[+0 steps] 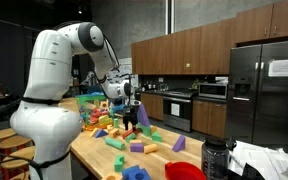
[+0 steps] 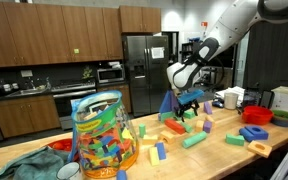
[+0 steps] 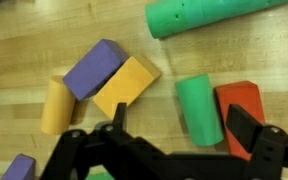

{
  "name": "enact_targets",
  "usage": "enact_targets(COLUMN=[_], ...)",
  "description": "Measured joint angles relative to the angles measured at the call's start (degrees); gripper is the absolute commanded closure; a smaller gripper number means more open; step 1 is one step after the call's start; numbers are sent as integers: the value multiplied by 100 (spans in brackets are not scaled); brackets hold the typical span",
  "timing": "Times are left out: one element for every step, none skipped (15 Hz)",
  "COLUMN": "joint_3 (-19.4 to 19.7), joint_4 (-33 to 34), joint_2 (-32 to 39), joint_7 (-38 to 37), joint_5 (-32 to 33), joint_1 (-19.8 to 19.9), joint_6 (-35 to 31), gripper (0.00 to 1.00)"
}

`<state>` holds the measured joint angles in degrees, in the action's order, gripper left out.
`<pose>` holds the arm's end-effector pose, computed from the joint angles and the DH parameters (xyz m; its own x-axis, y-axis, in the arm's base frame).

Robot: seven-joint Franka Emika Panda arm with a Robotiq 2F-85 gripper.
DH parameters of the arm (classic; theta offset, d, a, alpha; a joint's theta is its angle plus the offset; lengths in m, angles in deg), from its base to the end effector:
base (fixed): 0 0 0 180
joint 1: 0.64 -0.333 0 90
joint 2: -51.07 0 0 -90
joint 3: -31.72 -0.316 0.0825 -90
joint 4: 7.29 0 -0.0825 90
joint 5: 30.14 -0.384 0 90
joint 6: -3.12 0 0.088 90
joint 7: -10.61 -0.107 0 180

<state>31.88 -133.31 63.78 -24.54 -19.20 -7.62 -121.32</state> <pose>0.5218 0.0551 0.2640 0.9187 -0.3710 -0.1350 -0.3310 -0.9102 0.2489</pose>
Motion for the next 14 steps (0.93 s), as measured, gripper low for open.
enact_targets(joint_3=[-4,-5,-5,-5,-5,-5,-5,-5,-5,-5,-5,-4,-4,-3], joint_4=[11,10,9,9,9,9,10,13,20,21,21,20,15,12], joint_2=[0,1,7,12,16,22,24,24,24,30,43,64,85,114], joint_7=[0,-1,-1,-1,-1,-1,-5,-14,-19,-26,-34,-42,-50,-65], joint_5=[0,0,0,0,0,0,0,0,0,0,0,1,1,1], joint_1=[0,0,0,0,0,0,0,0,0,0,0,0,0,0], joint_6=[12,9,9,9,8,7,6,-15,-52,-128,-226,-336,-437,-541], gripper=[0,0,0,0,0,0,0,0,0,0,0,0,0,0])
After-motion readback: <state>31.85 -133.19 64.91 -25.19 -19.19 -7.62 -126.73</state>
